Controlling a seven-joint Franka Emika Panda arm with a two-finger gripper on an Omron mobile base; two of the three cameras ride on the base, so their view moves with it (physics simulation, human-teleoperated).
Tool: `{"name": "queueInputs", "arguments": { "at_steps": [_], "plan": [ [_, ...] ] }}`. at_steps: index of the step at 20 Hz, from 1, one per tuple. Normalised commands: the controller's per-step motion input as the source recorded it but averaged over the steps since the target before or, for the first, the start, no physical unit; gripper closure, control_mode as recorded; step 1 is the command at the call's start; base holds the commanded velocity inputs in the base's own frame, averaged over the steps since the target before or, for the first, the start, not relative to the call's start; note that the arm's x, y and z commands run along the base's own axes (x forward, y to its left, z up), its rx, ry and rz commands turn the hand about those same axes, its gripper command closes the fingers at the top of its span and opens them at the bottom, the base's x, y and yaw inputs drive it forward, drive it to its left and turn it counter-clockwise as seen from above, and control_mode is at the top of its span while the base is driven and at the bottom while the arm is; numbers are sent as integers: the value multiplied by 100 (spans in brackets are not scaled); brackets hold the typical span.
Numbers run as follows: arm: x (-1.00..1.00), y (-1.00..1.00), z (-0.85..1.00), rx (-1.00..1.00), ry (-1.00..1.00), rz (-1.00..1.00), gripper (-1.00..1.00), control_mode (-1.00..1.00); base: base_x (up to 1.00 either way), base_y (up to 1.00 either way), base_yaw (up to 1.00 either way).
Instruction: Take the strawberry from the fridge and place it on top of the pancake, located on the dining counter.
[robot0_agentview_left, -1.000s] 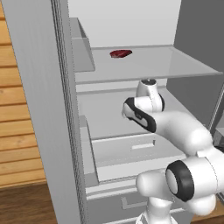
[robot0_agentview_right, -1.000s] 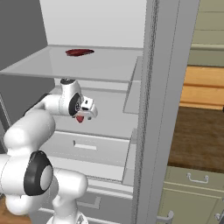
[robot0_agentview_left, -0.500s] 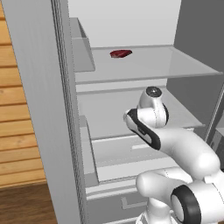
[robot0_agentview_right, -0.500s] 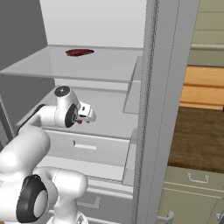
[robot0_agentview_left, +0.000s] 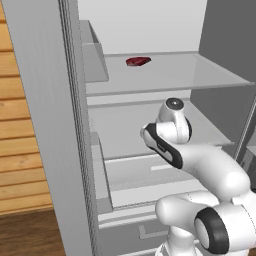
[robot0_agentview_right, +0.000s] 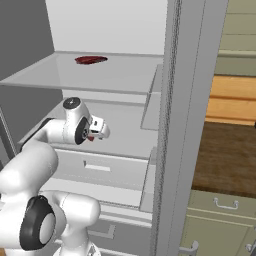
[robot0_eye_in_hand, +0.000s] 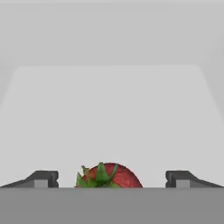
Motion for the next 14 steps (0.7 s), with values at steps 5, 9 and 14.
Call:
{"name": "queueInputs", "arguments": {
  "at_steps": [5, 9, 14],
  "plan": [
    [-3, 0, -18, 0, 8, 0, 100, -100, 0, 0, 0],
    [-11, 0, -2, 0, 0, 0, 100, -100, 0, 0, 0],
    [-80, -1, 5, 0, -8, -4, 100, -100, 0, 0, 0]
  ]
}}
